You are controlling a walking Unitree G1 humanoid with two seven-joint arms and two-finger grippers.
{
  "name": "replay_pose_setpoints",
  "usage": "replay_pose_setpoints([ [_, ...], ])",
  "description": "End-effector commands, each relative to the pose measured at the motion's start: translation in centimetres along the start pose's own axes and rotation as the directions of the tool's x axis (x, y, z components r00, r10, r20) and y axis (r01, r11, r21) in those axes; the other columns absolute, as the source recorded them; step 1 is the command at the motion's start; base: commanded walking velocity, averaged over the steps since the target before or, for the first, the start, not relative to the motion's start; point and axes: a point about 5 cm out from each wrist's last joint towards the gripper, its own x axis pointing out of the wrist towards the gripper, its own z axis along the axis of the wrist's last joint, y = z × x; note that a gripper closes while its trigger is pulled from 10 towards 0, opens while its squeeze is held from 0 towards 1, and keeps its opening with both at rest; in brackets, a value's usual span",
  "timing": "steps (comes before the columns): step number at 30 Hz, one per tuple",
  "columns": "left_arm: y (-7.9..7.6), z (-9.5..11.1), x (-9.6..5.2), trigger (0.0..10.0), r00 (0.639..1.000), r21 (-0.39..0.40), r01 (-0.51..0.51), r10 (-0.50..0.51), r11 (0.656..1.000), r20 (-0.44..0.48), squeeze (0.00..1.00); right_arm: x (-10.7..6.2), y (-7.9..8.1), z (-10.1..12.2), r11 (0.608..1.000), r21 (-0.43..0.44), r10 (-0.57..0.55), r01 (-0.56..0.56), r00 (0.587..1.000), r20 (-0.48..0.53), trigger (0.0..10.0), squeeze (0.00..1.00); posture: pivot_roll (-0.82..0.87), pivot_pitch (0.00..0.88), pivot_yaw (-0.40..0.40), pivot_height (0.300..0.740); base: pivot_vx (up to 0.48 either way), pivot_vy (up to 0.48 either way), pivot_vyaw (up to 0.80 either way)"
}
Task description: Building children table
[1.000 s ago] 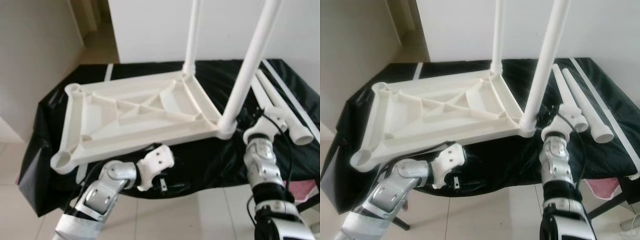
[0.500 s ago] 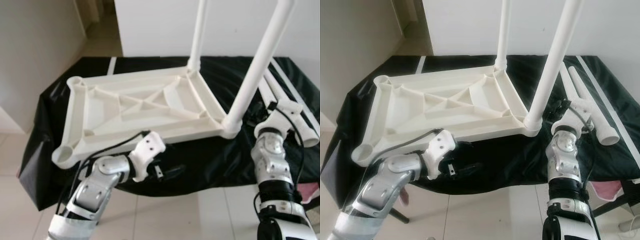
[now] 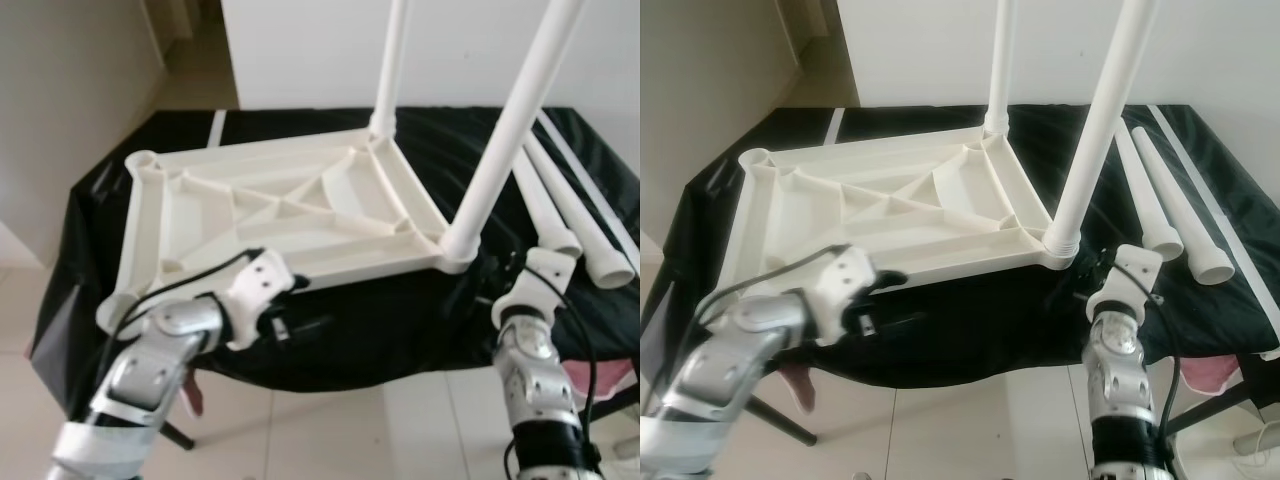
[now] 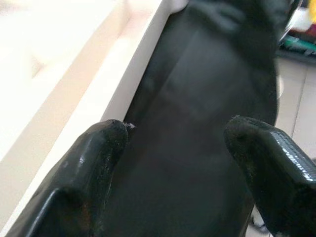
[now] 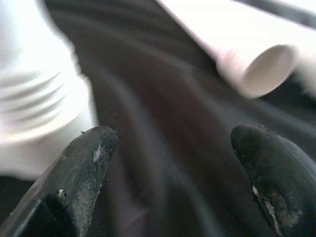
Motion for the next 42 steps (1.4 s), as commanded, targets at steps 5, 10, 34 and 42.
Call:
replay_pose_setpoints([
  [5, 2.5, -2.5, -2.2, 10.0, 0.991, -0.034, -0.067, 0.063, 0.997, -0.115, 0.0, -0.3, 0.8, 0.2, 0.999, -0.003, 0.051, -0.051, 0.999, -0.018, 10.0, 0.0, -0.02, 0.032, 0.011, 0.74, 0.0, 0.0, 0.0],
  [10, 4.4, -3.5, -3.1, 10.0, 0.976, -0.034, -0.149, 0.141, 0.988, -0.165, 0.0, -0.2, 1.1, 0.4, 0.998, -0.002, 0.069, -0.069, 0.998, -0.012, 10.0, 0.0, -0.03, 0.024, 0.012, 0.74, 0.0, 0.0, 0.0],
  [34, 9.7, -2.2, -4.1, 10.0, 0.942, -0.051, -0.336, 0.334, 0.94, -0.044, 0.0, -0.6, 3.2, 0.7, 0.987, 0.035, 0.158, -0.158, 0.987, -0.015, 10.0, 0.0, -0.02, 0.026, 0.012, 0.74, 0.0, 0.0, 0.0],
  [42, 12.8, -4.0, -5.3, 10.0, 0.761, 0.023, -0.63, 0.623, 0.776, -0.179, 0.0, -0.8, 4.9, 1.1, 0.969, 0.05, 0.244, -0.243, 0.97, -0.003, 10.0, 0.0, -0.02, 0.029, 0.014, 0.74, 0.0, 0.0, 0.0],
])
